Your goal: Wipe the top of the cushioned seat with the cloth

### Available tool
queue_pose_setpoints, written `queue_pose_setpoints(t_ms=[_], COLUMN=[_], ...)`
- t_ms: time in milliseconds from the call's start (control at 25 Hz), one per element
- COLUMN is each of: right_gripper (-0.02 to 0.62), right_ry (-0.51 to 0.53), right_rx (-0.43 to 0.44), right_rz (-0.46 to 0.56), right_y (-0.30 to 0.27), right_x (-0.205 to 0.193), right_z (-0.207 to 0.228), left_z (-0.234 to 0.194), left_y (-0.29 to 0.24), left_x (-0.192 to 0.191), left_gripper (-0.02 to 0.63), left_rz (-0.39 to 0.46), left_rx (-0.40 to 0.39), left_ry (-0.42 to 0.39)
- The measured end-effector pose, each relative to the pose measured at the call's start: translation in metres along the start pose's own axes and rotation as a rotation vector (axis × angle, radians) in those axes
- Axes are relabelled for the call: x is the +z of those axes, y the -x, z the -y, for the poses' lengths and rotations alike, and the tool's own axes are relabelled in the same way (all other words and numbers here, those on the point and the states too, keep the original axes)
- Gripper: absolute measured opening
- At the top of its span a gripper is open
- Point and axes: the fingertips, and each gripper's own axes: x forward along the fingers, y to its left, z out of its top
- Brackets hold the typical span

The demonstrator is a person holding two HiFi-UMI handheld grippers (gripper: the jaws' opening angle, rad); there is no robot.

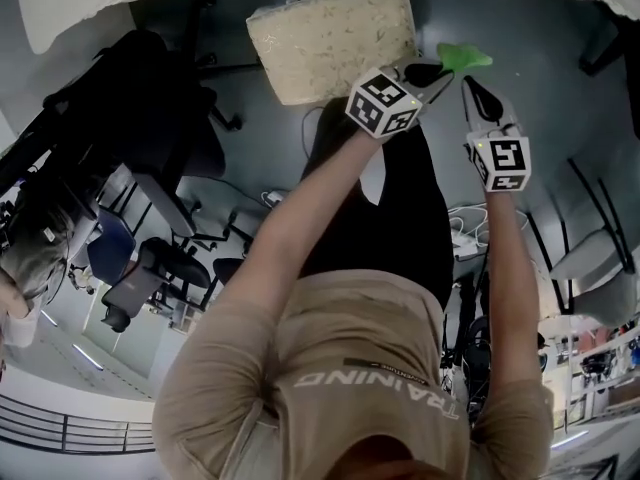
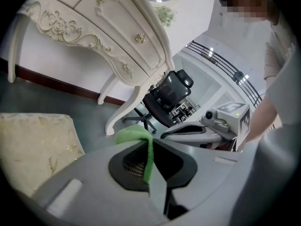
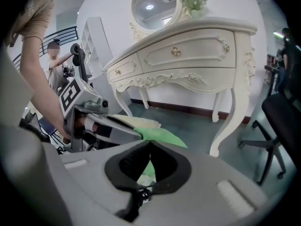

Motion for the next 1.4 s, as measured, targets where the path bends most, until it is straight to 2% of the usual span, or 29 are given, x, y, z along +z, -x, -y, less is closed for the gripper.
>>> queue_pose_setpoints(t_ms=[160, 400, 680, 840, 1080, 1400], right_gripper=[0.003, 0.005, 0.005, 0.005, 0.003, 0.005], right_ry=[0.031, 0.117, 0.21, 0.238, 0.285, 0.254], right_rx=[0.031, 0.142, 0.26, 0.311, 0.33, 0.299], right_rz=[-0.001, 0.006, -0.063, -0.101, -0.152, -0.176], right_y=[-0.014, -0.04, -0.08, -0.097, -0.106, -0.116], right_x=[0.002, 0.028, 0.038, 0.034, 0.025, 0.021], right_z=[-0.04, -0.124, -0.214, -0.251, -0.283, -0.291], left_z=[-0.003, -0.022, -0.074, -0.107, -0.146, -0.173], left_y=[0.06, 0.184, 0.344, 0.409, 0.442, 0.401], left_x=[0.004, 0.0, -0.02, -0.049, -0.1, -0.137], left_gripper=[0.025, 0.025, 0.025, 0.025, 0.025, 0.025], left_rz=[0.066, 0.159, 0.314, 0.356, 0.355, 0.273], left_rx=[0.052, 0.172, 0.432, 0.569, 0.654, 0.643], left_ry=[-0.037, -0.005, 0.084, 0.131, 0.207, 0.212])
